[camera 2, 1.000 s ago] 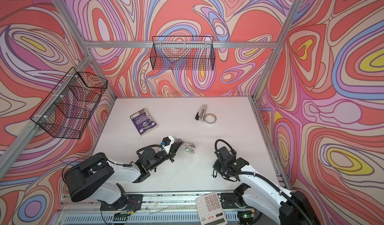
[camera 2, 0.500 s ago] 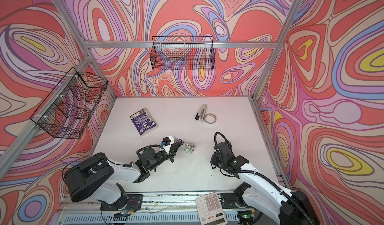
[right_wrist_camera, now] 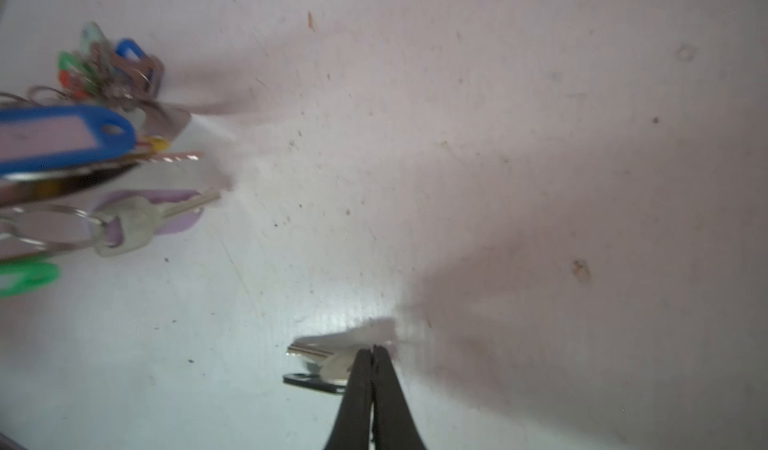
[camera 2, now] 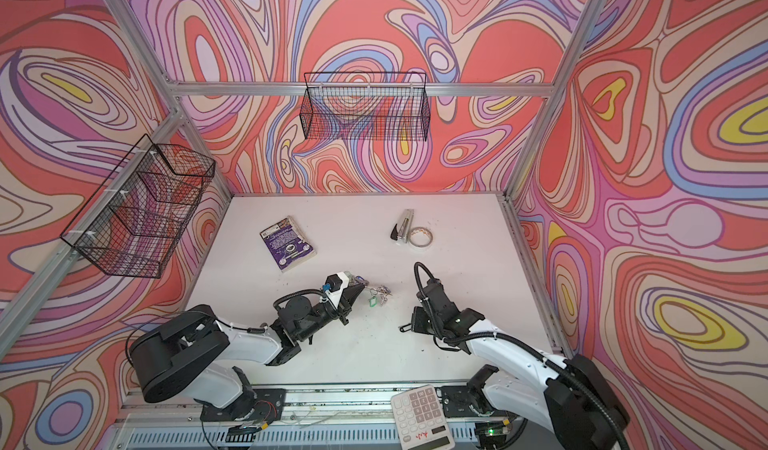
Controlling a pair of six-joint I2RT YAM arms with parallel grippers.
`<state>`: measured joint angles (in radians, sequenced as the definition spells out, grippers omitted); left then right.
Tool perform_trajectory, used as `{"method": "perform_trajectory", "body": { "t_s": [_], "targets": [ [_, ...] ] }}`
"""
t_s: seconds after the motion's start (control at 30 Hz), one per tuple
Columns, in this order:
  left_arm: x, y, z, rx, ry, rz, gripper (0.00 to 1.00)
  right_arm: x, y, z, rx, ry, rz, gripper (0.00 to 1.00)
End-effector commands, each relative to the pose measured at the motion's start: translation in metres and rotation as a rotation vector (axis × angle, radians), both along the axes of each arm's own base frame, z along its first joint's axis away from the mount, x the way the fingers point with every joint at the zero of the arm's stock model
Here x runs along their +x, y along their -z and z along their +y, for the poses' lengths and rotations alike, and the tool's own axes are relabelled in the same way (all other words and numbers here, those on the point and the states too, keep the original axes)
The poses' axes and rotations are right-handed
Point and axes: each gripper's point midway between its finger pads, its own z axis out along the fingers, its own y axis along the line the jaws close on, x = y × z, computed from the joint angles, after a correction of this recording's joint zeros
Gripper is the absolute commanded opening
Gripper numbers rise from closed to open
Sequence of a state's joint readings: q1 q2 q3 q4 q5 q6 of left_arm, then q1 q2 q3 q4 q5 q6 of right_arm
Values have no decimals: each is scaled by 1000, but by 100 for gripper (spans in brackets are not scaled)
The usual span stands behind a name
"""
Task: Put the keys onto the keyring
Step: 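Lower the right gripper and close it on the black-tag key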
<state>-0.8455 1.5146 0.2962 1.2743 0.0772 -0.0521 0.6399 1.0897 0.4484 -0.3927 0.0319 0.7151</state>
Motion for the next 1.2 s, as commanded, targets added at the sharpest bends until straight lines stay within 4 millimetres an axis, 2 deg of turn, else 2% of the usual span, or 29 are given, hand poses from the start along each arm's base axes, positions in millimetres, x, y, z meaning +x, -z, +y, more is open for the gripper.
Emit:
{"method": "perform_trajectory", "body": {
  "t_s": [0.0,0.1,0.2,0.77,0.87,0.97,1.07,1.17],
  "targets": [
    [0,-7,-2,-16,0,-35,0,12,-14,-16,-136,64,-66,0],
    [0,-8,-2,-18,3,-36,0,14,-19,-32,-198,138,-77,0],
    [-1,-9,-2,-21,5,-36,0,18,-20,-34,-221,154,-80,0],
    [-1,-8,-4,-19,11,-31,0,50,0,8,-310,-48,-20,0],
    [-1,-7,-4,-19,12,-31,0,52,3,15,-292,-62,-13,8],
    [-2,-7,-4,-19,14,-28,0,55,-3,18,-266,-57,-38,16],
    [-1,-6,-4,-20,14,-24,0,59,-16,20,-232,-40,-82,23],
    [-1,-7,-5,-23,16,-25,0,62,-34,18,-184,-10,-158,25]
  ]
}}
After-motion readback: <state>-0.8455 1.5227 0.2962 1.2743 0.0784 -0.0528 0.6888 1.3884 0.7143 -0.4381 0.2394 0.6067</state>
